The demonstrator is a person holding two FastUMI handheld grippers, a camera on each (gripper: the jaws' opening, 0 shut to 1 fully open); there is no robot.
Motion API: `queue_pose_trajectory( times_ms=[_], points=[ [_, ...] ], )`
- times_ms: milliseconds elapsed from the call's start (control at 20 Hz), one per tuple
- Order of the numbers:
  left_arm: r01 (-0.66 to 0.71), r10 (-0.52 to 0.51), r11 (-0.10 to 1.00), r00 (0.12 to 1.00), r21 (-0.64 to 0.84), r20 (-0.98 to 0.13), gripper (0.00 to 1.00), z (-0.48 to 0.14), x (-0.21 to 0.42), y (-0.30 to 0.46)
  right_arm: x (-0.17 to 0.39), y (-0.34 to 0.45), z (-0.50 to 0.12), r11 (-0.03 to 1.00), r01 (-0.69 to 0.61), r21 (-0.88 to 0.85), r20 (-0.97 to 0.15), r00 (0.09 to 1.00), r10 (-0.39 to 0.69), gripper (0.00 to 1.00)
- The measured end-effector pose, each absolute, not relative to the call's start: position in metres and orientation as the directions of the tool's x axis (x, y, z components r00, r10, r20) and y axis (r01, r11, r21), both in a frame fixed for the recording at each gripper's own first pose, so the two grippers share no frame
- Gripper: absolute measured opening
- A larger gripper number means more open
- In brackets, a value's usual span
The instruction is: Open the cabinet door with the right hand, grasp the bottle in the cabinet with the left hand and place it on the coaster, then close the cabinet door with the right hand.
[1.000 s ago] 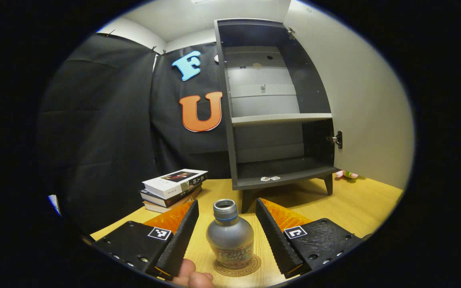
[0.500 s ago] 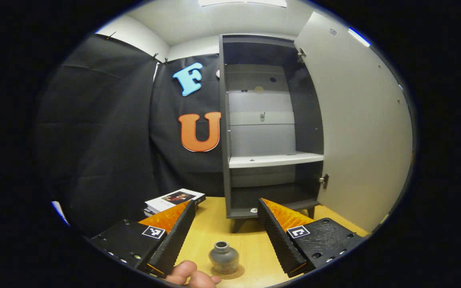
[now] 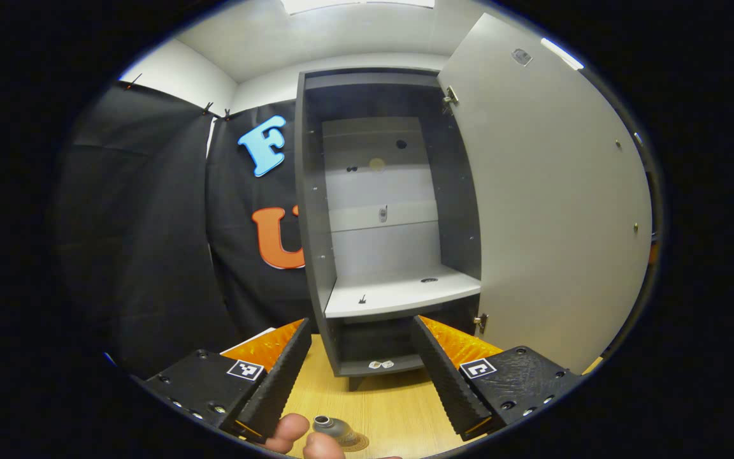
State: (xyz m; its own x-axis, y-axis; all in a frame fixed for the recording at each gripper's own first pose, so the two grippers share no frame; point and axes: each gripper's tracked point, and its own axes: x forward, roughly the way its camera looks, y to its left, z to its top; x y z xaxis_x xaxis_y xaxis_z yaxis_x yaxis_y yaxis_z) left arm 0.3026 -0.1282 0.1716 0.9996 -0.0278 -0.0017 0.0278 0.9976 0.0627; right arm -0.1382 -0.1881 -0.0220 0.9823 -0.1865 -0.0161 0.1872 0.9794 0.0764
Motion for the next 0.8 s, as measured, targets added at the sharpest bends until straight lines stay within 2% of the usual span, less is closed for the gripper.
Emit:
queue_pose_trajectory(
  times_ms=[150,200,250,300,400,500,550,650,700,800],
  points=[
    [0.062,-0.061,0.997,0.998,0.052,-0.018,0.95,0.184,0.303,-0.138,-0.143,-0.179,0.015,0.980,0.193,0.047,0.080,0.977,-0.197,0.93],
    [0.074,-0.073,0.996,0.997,0.043,-0.015,1.00,0.189,0.304,-0.141,-0.146,-0.176,0.023,0.978,0.202,0.049,0.102,0.973,-0.206,0.93],
    [0.082,-0.082,0.996,0.997,0.036,-0.010,1.00,0.193,0.304,-0.144,-0.147,-0.172,0.031,0.978,0.201,0.063,0.117,0.971,-0.207,0.95],
    [0.088,-0.087,0.996,0.996,0.034,-0.007,0.95,0.196,0.305,-0.145,-0.148,-0.166,0.036,0.977,0.195,0.081,0.126,0.971,-0.204,0.96],
    [0.097,-0.096,0.995,0.995,0.035,-0.026,0.95,0.195,0.304,-0.145,-0.151,-0.166,0.042,0.974,0.205,0.093,0.134,0.967,-0.216,0.94],
    [0.106,-0.105,0.994,0.994,0.032,-0.013,0.95,0.201,0.308,-0.145,-0.155,-0.165,0.048,0.974,0.204,0.096,0.155,0.964,-0.217,0.97],
    [0.115,-0.115,0.993,0.993,0.025,-0.014,0.95,0.202,0.309,-0.146,-0.157,-0.166,0.049,0.974,0.204,0.098,0.158,0.963,-0.218,0.94],
    [0.108,-0.108,0.994,0.994,0.006,-0.019,0.95,0.201,0.308,-0.141,-0.159,-0.159,0.048,0.979,0.178,0.097,0.154,0.969,-0.192,0.96],
    [0.107,-0.107,0.994,0.994,-0.006,-0.012,0.95,0.203,0.308,-0.140,-0.159,-0.159,0.048,0.979,0.186,0.083,0.156,0.968,-0.197,0.94],
    [0.097,-0.097,0.995,0.995,-0.013,-0.004,0.95,0.205,0.304,-0.135,-0.165,-0.158,0.055,0.977,0.213,0.028,0.183,0.959,-0.215,0.96]
  ],
)
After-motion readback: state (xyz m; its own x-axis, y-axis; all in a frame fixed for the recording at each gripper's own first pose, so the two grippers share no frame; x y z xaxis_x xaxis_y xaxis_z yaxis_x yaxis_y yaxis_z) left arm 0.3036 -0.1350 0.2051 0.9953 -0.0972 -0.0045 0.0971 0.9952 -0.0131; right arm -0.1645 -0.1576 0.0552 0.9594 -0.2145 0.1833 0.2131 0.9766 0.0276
